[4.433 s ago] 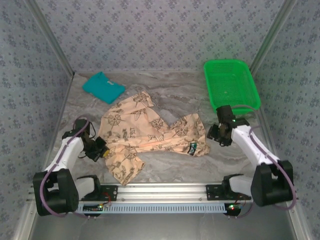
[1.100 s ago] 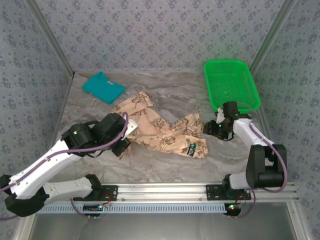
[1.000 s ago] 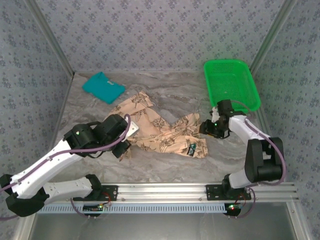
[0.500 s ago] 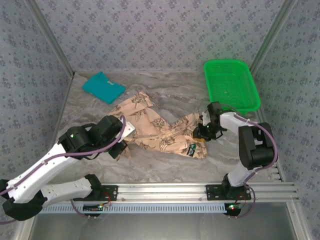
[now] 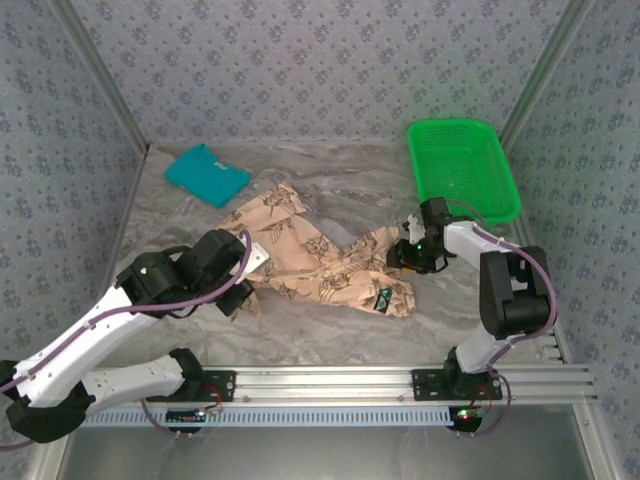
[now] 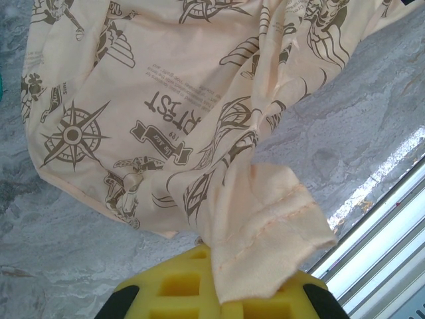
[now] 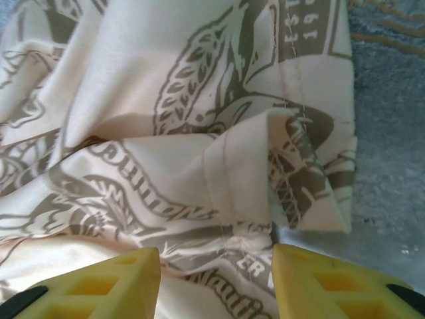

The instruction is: Fold the inside-out t-shirt

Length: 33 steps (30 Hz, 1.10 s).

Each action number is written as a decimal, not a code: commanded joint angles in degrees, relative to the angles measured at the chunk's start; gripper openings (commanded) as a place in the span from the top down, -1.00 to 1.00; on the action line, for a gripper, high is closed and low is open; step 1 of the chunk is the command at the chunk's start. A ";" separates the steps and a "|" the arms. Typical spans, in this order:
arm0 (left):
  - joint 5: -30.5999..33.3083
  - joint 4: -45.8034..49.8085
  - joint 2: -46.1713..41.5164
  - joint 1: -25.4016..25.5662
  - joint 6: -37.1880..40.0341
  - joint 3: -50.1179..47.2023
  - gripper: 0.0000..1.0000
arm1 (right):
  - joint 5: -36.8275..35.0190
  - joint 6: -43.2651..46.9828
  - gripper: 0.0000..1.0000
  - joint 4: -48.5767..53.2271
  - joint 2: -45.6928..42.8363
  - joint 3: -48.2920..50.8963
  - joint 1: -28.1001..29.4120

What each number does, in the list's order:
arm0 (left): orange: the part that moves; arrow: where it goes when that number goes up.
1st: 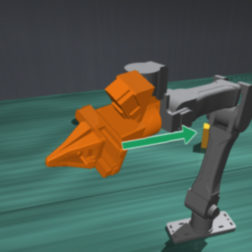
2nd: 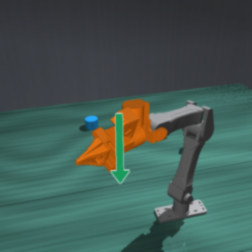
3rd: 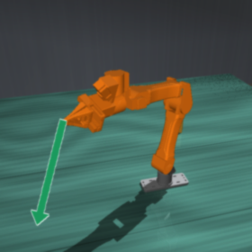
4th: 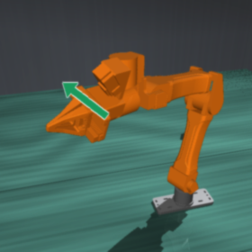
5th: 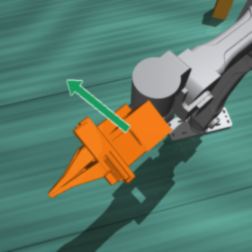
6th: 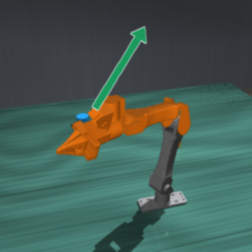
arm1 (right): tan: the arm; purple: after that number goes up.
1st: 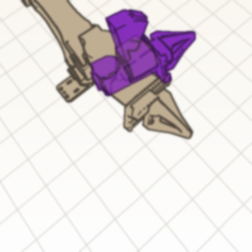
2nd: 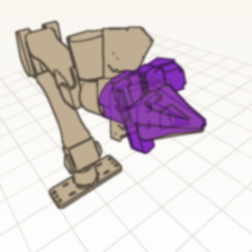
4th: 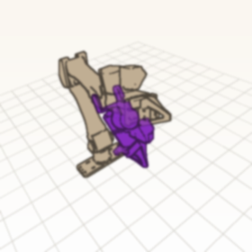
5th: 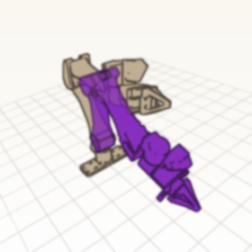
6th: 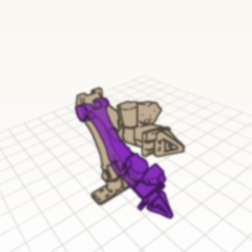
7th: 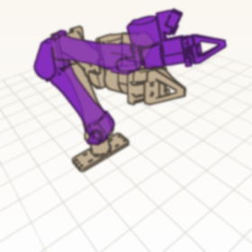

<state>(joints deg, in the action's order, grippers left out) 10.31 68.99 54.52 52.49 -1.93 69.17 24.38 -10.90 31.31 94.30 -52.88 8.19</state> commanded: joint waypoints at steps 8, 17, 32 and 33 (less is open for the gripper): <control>0.90 0.27 -0.54 -0.61 1.06 0.52 1.00 | 3.17 1.47 0.53 -4.31 2.96 -0.12 0.80; 7.46 2.31 -0.83 -0.89 5.21 4.56 1.00 | -1.23 0.61 1.00 0.64 -10.21 -2.78 0.50; 12.65 -11.02 7.24 -9.28 37.70 28.25 1.00 | -11.46 -5.20 1.00 10.39 -26.83 -26.54 -6.53; 12.66 -10.69 8.56 -9.96 39.69 30.82 1.00 | -11.83 -6.53 1.00 10.59 -27.95 -28.63 -7.60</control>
<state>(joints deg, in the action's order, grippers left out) 22.13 63.22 61.17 44.01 28.23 94.35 15.35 -13.43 38.79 69.23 -76.84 2.70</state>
